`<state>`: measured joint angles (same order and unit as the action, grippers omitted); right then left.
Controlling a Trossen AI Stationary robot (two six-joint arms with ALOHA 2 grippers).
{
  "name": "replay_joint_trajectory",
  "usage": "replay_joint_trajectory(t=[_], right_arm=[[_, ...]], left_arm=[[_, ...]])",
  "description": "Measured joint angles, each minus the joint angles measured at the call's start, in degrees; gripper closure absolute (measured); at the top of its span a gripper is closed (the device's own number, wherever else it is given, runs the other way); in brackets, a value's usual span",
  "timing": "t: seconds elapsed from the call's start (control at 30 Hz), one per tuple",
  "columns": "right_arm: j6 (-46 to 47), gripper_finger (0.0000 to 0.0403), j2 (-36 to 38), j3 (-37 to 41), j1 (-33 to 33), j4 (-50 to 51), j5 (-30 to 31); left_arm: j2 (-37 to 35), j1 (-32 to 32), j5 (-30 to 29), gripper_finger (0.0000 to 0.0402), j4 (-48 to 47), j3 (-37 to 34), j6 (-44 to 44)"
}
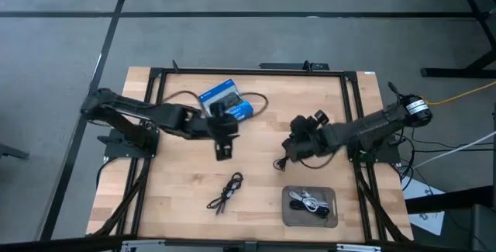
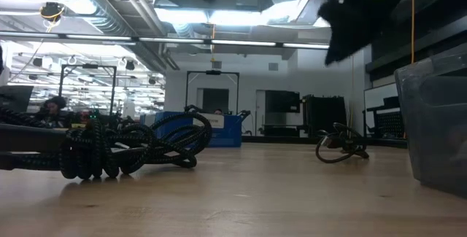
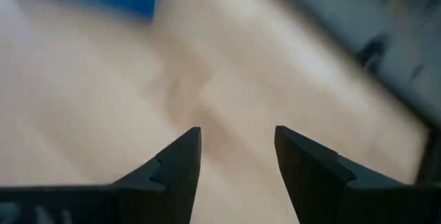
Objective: Pick and place USB-C Cables
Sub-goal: Put the right black usb cable into the grey transparent bin
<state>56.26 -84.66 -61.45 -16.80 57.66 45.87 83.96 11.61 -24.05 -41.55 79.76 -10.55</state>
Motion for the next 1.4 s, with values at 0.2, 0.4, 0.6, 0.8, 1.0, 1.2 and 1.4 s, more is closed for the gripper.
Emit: replay_joint_trajectory(t=[0.2, 0.4, 0.6, 0.8, 1.0, 1.2, 1.4], right_arm=[[-16.1, 0.0214, 0.0, 0.0, 8.6, -3.3, -27.6], [-35.9, 0.0214, 0.0, 0.0, 9.0, -8.6, -38.3], [-58.7, 0.0214, -0.8, 0.0, 7.0, -13.1, -38.5], [-61.3, 0.0214, -4.6, 0.0, 6.8, -15.0, -38.5], [-64.3, 0.0214, -10.6, 0.0, 6.8, -12.6, -39.8], [-67.8, 0.0214, -17.5, 0.0, 6.8, -13.7, -43.4], [-65.9, 0.0226, -22.6, -0.5, 6.8, -12.9, -42.5]], left_arm=[[-9.7, 1.3, -0.5, 0.0266, 1.1, -8.1, -2.9], [-12.4, 3.2, -0.6, 0.0266, 10.9, -18.5, -8.9], [-11.8, 4.6, -0.5, 0.0266, 19.3, -26.4, -10.0], [-11.9, 5.5, -0.5, 0.0266, 21.9, -29.3, -13.5], [-11.9, 6.9, -0.5, 0.0266, 22.2, -29.5, -14.4], [-11.9, 7.6, -0.6, 0.0266, 22.1, -29.5, -14.4], [-11.9, 7.6, -1.0, 0.0266, 22.3, -29.5, -14.4]])
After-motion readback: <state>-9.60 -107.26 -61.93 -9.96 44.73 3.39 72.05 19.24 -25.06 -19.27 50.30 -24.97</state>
